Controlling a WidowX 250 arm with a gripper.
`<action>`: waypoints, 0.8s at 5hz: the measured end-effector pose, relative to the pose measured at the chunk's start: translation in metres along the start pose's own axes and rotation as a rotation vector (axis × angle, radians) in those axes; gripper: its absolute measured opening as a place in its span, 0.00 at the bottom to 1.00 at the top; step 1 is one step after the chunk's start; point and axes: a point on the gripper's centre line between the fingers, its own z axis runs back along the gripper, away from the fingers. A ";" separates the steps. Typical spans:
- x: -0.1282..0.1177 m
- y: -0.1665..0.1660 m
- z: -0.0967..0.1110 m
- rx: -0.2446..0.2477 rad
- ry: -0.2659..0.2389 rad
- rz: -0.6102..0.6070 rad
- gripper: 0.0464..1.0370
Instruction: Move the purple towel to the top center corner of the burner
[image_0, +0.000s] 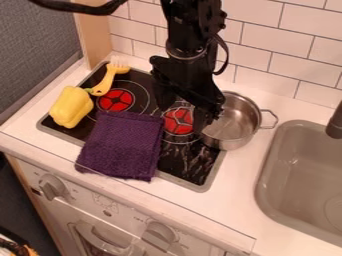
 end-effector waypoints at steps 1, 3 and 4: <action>-0.006 -0.001 -0.007 -0.005 0.037 0.001 0.96; -0.069 0.046 0.009 -0.023 0.069 0.224 0.96; -0.089 0.068 0.010 0.001 0.086 0.285 0.96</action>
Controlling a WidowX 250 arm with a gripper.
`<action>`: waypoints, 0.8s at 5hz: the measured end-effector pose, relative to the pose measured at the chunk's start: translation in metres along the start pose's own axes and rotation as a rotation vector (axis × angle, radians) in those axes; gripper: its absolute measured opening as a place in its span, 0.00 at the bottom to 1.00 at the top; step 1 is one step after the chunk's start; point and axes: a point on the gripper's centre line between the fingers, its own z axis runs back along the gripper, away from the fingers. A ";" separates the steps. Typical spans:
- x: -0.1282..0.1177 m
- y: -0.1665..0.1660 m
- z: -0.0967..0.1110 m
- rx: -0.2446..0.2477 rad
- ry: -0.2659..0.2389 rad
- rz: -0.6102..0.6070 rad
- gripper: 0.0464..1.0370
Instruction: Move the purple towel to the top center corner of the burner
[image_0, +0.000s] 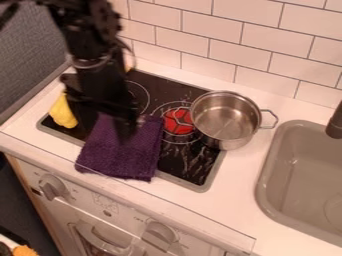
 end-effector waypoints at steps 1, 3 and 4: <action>0.000 0.014 -0.025 -0.004 0.019 0.042 0.96; 0.010 0.004 -0.065 0.020 0.035 0.040 0.96; 0.016 0.000 -0.068 0.039 0.028 0.032 0.96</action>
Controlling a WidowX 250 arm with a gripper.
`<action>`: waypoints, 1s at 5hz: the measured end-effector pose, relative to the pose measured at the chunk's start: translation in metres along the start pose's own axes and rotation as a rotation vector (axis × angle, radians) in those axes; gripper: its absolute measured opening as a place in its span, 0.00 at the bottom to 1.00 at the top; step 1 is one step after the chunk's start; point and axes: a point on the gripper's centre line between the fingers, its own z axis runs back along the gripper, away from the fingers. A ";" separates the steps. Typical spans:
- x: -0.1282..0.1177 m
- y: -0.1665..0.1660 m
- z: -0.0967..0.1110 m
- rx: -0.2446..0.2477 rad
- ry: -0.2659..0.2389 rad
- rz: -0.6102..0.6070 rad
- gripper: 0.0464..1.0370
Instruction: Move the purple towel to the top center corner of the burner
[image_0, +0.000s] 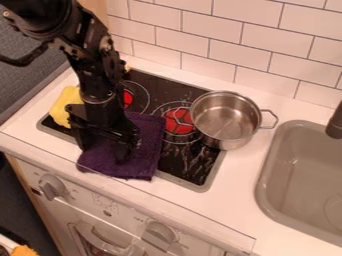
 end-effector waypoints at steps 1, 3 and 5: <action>0.008 0.004 -0.004 0.030 0.003 -0.019 0.96; 0.075 0.011 -0.009 0.027 -0.050 0.016 0.96; 0.148 -0.015 -0.013 0.037 -0.114 -0.055 0.96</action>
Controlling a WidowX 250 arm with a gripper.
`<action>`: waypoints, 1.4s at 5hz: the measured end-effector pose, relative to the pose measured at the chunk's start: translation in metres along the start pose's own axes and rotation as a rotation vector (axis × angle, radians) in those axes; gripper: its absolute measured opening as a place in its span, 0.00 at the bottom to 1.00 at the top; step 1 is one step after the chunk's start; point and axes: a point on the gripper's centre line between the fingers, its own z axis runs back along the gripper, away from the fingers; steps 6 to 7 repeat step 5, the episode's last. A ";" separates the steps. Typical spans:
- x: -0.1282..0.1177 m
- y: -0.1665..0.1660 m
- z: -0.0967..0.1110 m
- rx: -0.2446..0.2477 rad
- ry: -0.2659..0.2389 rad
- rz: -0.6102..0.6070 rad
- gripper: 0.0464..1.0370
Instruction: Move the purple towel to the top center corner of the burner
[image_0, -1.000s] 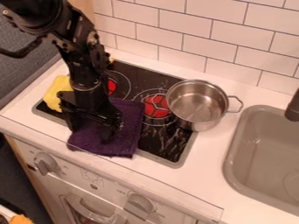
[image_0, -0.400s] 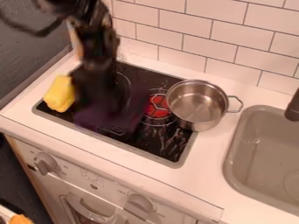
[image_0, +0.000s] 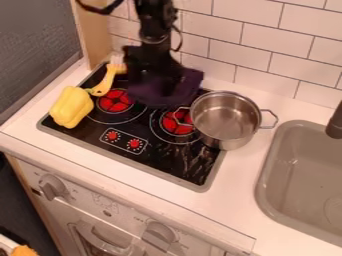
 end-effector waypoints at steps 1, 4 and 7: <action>0.014 -0.008 -0.003 -0.004 0.000 -0.015 0.96; 0.020 -0.018 0.031 -0.097 0.044 -0.020 0.96; 0.028 -0.017 0.047 -0.127 0.029 -0.049 0.96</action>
